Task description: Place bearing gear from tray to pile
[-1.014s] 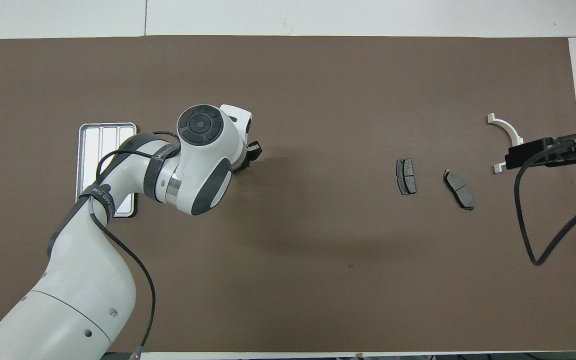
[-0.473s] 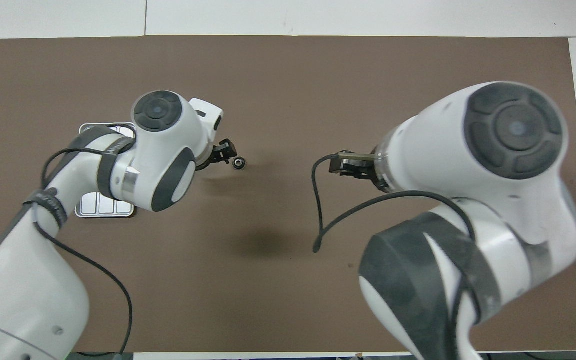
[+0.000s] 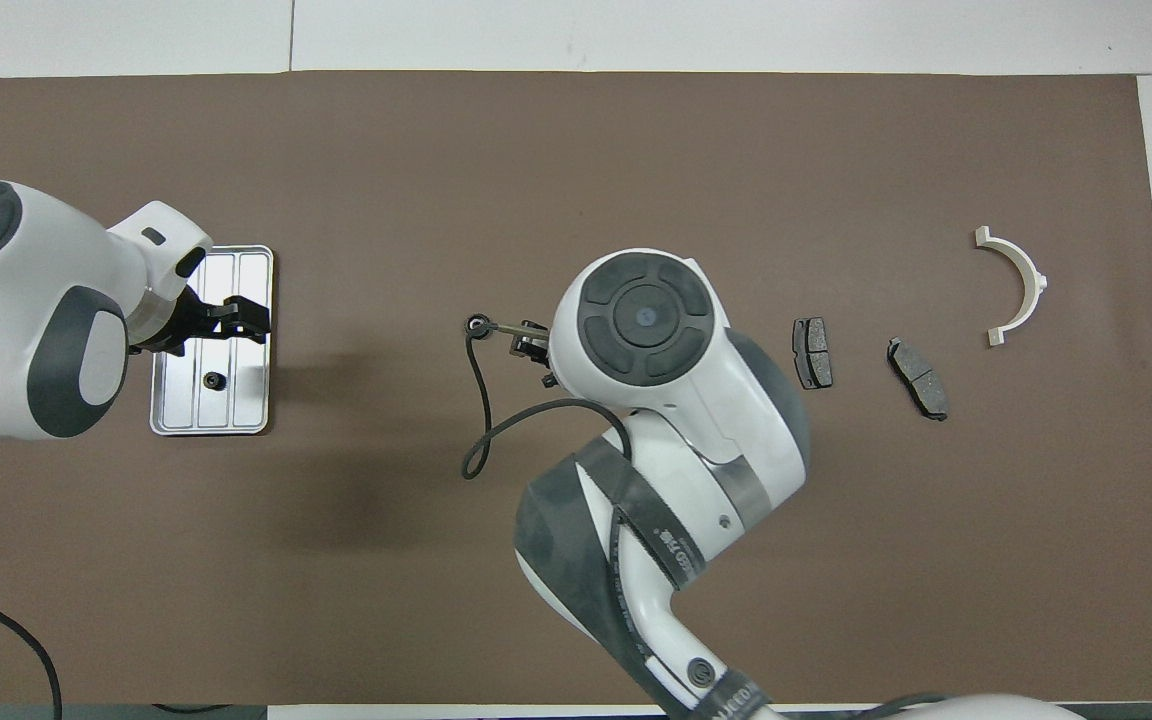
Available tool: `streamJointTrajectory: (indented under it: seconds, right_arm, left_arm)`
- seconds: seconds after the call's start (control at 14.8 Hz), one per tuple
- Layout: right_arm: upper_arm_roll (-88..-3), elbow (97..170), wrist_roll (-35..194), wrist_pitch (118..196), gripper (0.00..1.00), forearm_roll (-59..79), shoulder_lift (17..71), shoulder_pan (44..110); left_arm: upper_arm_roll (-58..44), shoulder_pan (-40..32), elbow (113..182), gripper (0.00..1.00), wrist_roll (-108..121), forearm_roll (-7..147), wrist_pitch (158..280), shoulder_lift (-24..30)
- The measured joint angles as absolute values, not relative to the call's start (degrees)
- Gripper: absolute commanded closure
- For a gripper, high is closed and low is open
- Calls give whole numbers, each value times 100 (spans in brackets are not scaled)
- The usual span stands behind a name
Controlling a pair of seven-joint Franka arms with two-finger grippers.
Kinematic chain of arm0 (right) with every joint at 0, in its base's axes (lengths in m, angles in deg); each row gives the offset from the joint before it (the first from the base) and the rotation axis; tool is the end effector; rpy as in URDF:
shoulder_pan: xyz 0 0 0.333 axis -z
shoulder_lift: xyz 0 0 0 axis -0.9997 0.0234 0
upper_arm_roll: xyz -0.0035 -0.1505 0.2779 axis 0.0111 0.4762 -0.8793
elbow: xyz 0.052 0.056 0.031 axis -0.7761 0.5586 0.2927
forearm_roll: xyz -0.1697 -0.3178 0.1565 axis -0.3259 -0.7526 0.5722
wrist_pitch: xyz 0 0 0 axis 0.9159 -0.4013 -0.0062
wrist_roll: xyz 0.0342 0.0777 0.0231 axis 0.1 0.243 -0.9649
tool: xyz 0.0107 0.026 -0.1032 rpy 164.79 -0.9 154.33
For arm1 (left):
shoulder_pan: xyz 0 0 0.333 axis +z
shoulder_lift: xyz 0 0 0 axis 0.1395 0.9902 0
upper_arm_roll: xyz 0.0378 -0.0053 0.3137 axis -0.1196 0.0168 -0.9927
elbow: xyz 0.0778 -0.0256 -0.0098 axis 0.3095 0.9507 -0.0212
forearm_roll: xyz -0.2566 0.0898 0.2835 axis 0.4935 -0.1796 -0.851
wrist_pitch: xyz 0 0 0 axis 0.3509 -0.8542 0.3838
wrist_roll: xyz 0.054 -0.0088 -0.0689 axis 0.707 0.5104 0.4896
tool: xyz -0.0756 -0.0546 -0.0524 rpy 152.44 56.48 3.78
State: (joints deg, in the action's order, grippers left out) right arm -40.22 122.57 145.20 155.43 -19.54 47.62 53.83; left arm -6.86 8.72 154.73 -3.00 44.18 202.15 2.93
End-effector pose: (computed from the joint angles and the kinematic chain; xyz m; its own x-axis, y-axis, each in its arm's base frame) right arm 0.5307 0.3994 0.4390 0.9353 -0.3535 0.0132 -0.3517 -0.9333 -0.0730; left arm 0.5726 -0.0243 0.3567 0.9949 0.0579 -0.0830 0.0577 -0.9983 -0.0056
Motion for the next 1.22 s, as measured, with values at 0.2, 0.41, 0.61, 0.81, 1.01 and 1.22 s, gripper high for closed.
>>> streamJointTrajectory:
  seconds: [0.2,0.41,0.61,0.81,1.01,1.22]
  right_arm:
    - [-4011,11212,15307,15533,0,-2327,5867,5131]
    - [-3996,10200,15700,15496,0,-2506,6861,4950]
    - [-3956,9588,15723,15315,0,-2511,7263,4949]
    - [-3967,9292,15723,15201,0,-2510,7437,4941]
    - [-3971,9161,15723,15202,0,-2510,7721,4865]
    - [-3968,8945,15723,15210,0,-2511,8015,4829]
  left_arm:
    - [-681,1070,15877,24,-572,4418,20718,276]
    - [-681,1096,16002,29,-583,4418,20893,274]
    - [-679,1100,16101,37,-576,4418,20977,273]
    - [-678,1108,16265,39,-564,4418,21097,264]
    - [-669,1122,16363,42,-508,4418,21162,258]
    - [-666,1128,16404,46,-495,4418,21224,258]
